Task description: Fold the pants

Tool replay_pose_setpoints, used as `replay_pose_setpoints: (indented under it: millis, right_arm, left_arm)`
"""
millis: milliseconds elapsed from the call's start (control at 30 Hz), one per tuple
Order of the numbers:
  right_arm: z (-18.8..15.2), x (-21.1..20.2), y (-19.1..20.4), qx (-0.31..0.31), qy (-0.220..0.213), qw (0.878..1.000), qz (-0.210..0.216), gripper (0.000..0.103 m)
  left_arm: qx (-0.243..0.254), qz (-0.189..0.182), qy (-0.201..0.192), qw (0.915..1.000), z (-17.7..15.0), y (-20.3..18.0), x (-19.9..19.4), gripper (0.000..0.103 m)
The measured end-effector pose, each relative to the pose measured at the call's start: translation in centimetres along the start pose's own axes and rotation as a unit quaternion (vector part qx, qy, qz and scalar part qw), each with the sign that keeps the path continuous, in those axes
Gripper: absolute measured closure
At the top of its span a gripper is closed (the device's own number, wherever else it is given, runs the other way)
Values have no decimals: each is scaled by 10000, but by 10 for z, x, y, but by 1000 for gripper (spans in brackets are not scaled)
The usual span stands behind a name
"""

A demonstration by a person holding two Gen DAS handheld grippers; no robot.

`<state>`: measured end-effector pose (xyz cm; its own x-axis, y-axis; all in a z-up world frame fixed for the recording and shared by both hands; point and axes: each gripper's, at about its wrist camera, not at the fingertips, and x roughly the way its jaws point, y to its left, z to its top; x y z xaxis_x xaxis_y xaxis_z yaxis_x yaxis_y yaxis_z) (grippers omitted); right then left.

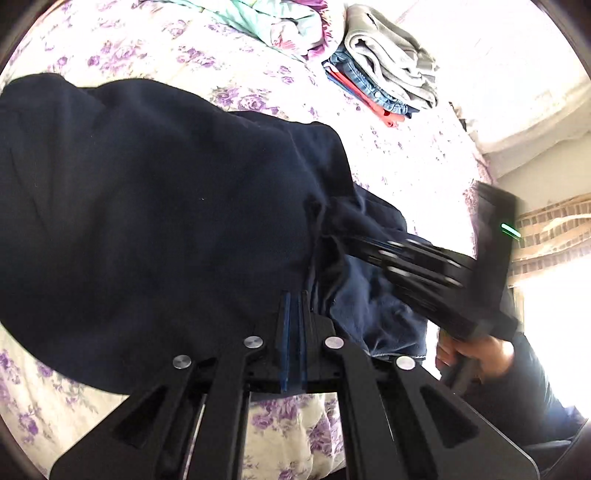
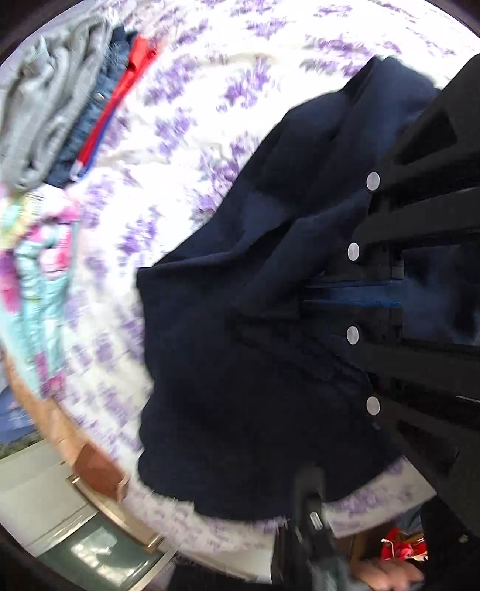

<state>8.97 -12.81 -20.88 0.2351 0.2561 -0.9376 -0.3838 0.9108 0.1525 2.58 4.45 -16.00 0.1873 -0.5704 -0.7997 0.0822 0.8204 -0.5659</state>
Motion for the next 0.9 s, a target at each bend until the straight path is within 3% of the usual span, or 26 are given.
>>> replay_pose_setpoints:
  millis: [133,233,300,333,367,400,500,567,667,767,800,833,900]
  right_arm:
    - [3,-18,1,87,84,9999,88,100]
    - [-3,-57,5,93,-316,9990,296,99]
    - [-16,-85,13,77,-571,9976,389,97]
    - [-23,-96,16,55,-657,9970,411,97]
    - [-32,-104,20,41,-704,9967,409,97]
    - [-42,-111,23,50,-717,9965,419,97]
    - [-55,-114,30,198,-683,9961,522,97]
    - [-57,-114,32,214,-651,9962,534,97]
    - [-59,-119,38,150,-718,9962,472,97]
    - [-60,-115,35,243,-789,9956,449,97]
    - [-62,-115,33,309,-781,9955,439,97]
    - [-64,-114,31,371,-760,9955,415,97]
    - [-68,-114,26,475,-731,9955,373,97]
  left_arm:
    - [-466,-46,-90,9989,3,26,-18,102]
    - [-1021,-41,-464,9937,-4,66,-58,97]
    - [-1569,88,-715,9850,-15,103,-89,69]
    - [-1868,114,-878,9784,-21,119,-104,41]
    - [-2096,80,-1045,9722,-27,132,-115,25]
    - [-2357,-1,-1218,9642,-33,147,-127,22]
    - [-2939,-566,-1315,9451,-40,183,-130,20]
    - [-3283,-747,-1228,9336,-37,198,-115,20]
    - [-3511,-886,-1134,9252,-29,208,-88,21]
    - [-3369,-673,-1181,9317,-14,205,-72,22]
    - [-3255,-657,-1233,9351,-4,200,-70,26]
    - [-3067,-715,-1223,9412,9,194,-67,49]
    - [-2836,-546,-1112,9509,26,186,-57,62]
